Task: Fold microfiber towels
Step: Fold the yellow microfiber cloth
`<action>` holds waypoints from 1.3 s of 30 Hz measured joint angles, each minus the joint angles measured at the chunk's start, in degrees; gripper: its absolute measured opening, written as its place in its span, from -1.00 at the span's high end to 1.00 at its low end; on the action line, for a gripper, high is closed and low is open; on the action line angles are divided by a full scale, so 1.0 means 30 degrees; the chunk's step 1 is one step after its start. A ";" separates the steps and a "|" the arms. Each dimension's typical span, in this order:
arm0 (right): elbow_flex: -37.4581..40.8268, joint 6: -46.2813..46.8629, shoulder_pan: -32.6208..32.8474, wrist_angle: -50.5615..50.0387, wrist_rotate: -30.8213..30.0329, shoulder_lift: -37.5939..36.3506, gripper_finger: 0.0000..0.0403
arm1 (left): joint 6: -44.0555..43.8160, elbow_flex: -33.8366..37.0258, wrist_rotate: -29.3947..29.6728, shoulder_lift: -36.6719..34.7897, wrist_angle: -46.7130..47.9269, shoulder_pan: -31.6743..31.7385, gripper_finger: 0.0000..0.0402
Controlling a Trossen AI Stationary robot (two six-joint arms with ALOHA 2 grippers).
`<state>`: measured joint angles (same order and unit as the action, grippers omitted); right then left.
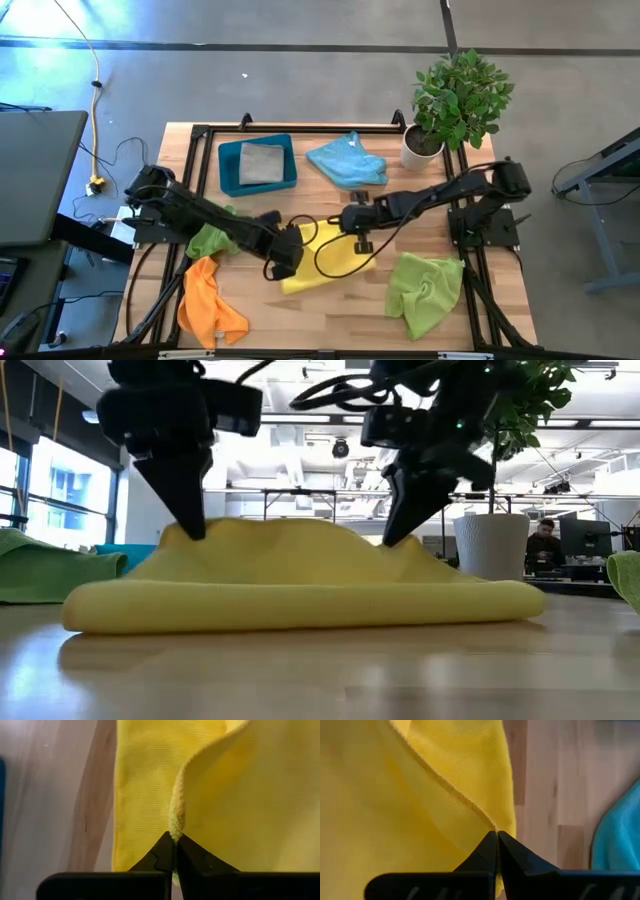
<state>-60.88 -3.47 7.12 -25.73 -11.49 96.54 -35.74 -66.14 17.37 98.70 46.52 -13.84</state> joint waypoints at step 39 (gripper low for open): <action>0.0000 0.1208 -0.1279 0.2259 -0.3163 0.1496 0.93 | -0.3550 0.0573 0.1727 0.0000 0.2890 0.1788 0.97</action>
<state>-60.88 0.15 3.28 -18.96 -20.98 101.03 -46.39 -64.42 22.55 98.70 55.19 -8.48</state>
